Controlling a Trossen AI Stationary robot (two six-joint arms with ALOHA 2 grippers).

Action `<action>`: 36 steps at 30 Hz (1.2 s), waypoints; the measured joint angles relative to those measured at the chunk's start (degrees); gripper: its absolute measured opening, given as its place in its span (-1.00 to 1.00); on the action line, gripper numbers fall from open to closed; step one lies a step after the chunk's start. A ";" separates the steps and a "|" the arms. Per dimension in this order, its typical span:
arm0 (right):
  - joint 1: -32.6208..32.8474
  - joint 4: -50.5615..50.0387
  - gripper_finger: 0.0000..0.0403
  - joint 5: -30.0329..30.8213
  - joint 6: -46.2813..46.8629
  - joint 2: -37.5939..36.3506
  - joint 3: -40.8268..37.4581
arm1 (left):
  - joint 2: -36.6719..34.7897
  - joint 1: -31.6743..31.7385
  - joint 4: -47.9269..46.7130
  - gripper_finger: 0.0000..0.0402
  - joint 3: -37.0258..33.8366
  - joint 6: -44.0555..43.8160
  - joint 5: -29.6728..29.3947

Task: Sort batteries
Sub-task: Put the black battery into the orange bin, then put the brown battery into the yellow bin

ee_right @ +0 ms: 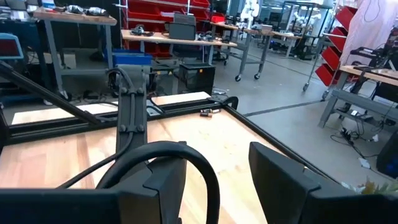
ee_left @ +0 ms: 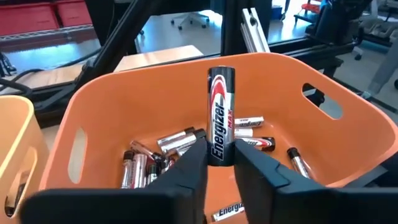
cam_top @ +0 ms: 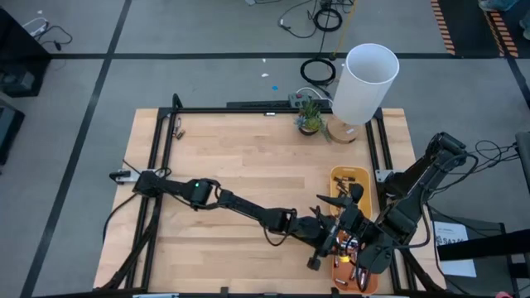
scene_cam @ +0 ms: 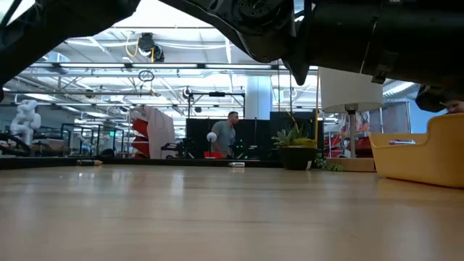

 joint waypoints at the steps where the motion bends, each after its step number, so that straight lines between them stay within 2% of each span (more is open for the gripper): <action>1: 0.00 0.04 -0.17 0.07 -0.02 0.00 0.00 | 0.00 -0.02 0.06 -0.52 0.00 0.02 0.00; 5: 0.00 0.08 -0.17 0.23 -0.04 0.00 0.00 | 0.04 0.00 0.33 -0.32 -0.02 1.62 0.00; 9: 0.00 0.09 -0.17 0.32 -0.39 0.00 0.01 | 0.07 0.00 0.30 -0.23 -0.04 2.81 0.01; 12: 0.00 0.10 -0.17 -0.25 -1.11 0.00 0.57 | 0.06 0.00 -0.42 -0.21 -0.04 2.70 -0.06; 22: 1.08 0.45 -0.17 0.24 -0.83 -0.23 0.89 | -7.16 3.44 -14.57 -0.20 -0.35 4.33 1.14; 27: 4.89 -0.32 -0.17 -2.14 -0.82 -1.49 0.87 | -9.59 4.82 -20.04 -0.20 -1.01 4.83 5.98; 30: 7.64 -3.38 -0.17 -2.25 0.74 -2.47 0.83 | -11.22 5.09 -23.21 -0.20 -2.41 7.08 6.84; 36: 10.32 -18.50 -0.17 -6.19 14.19 -2.71 0.83 | -14.01 4.12 -28.17 -0.23 -5.04 10.75 6.19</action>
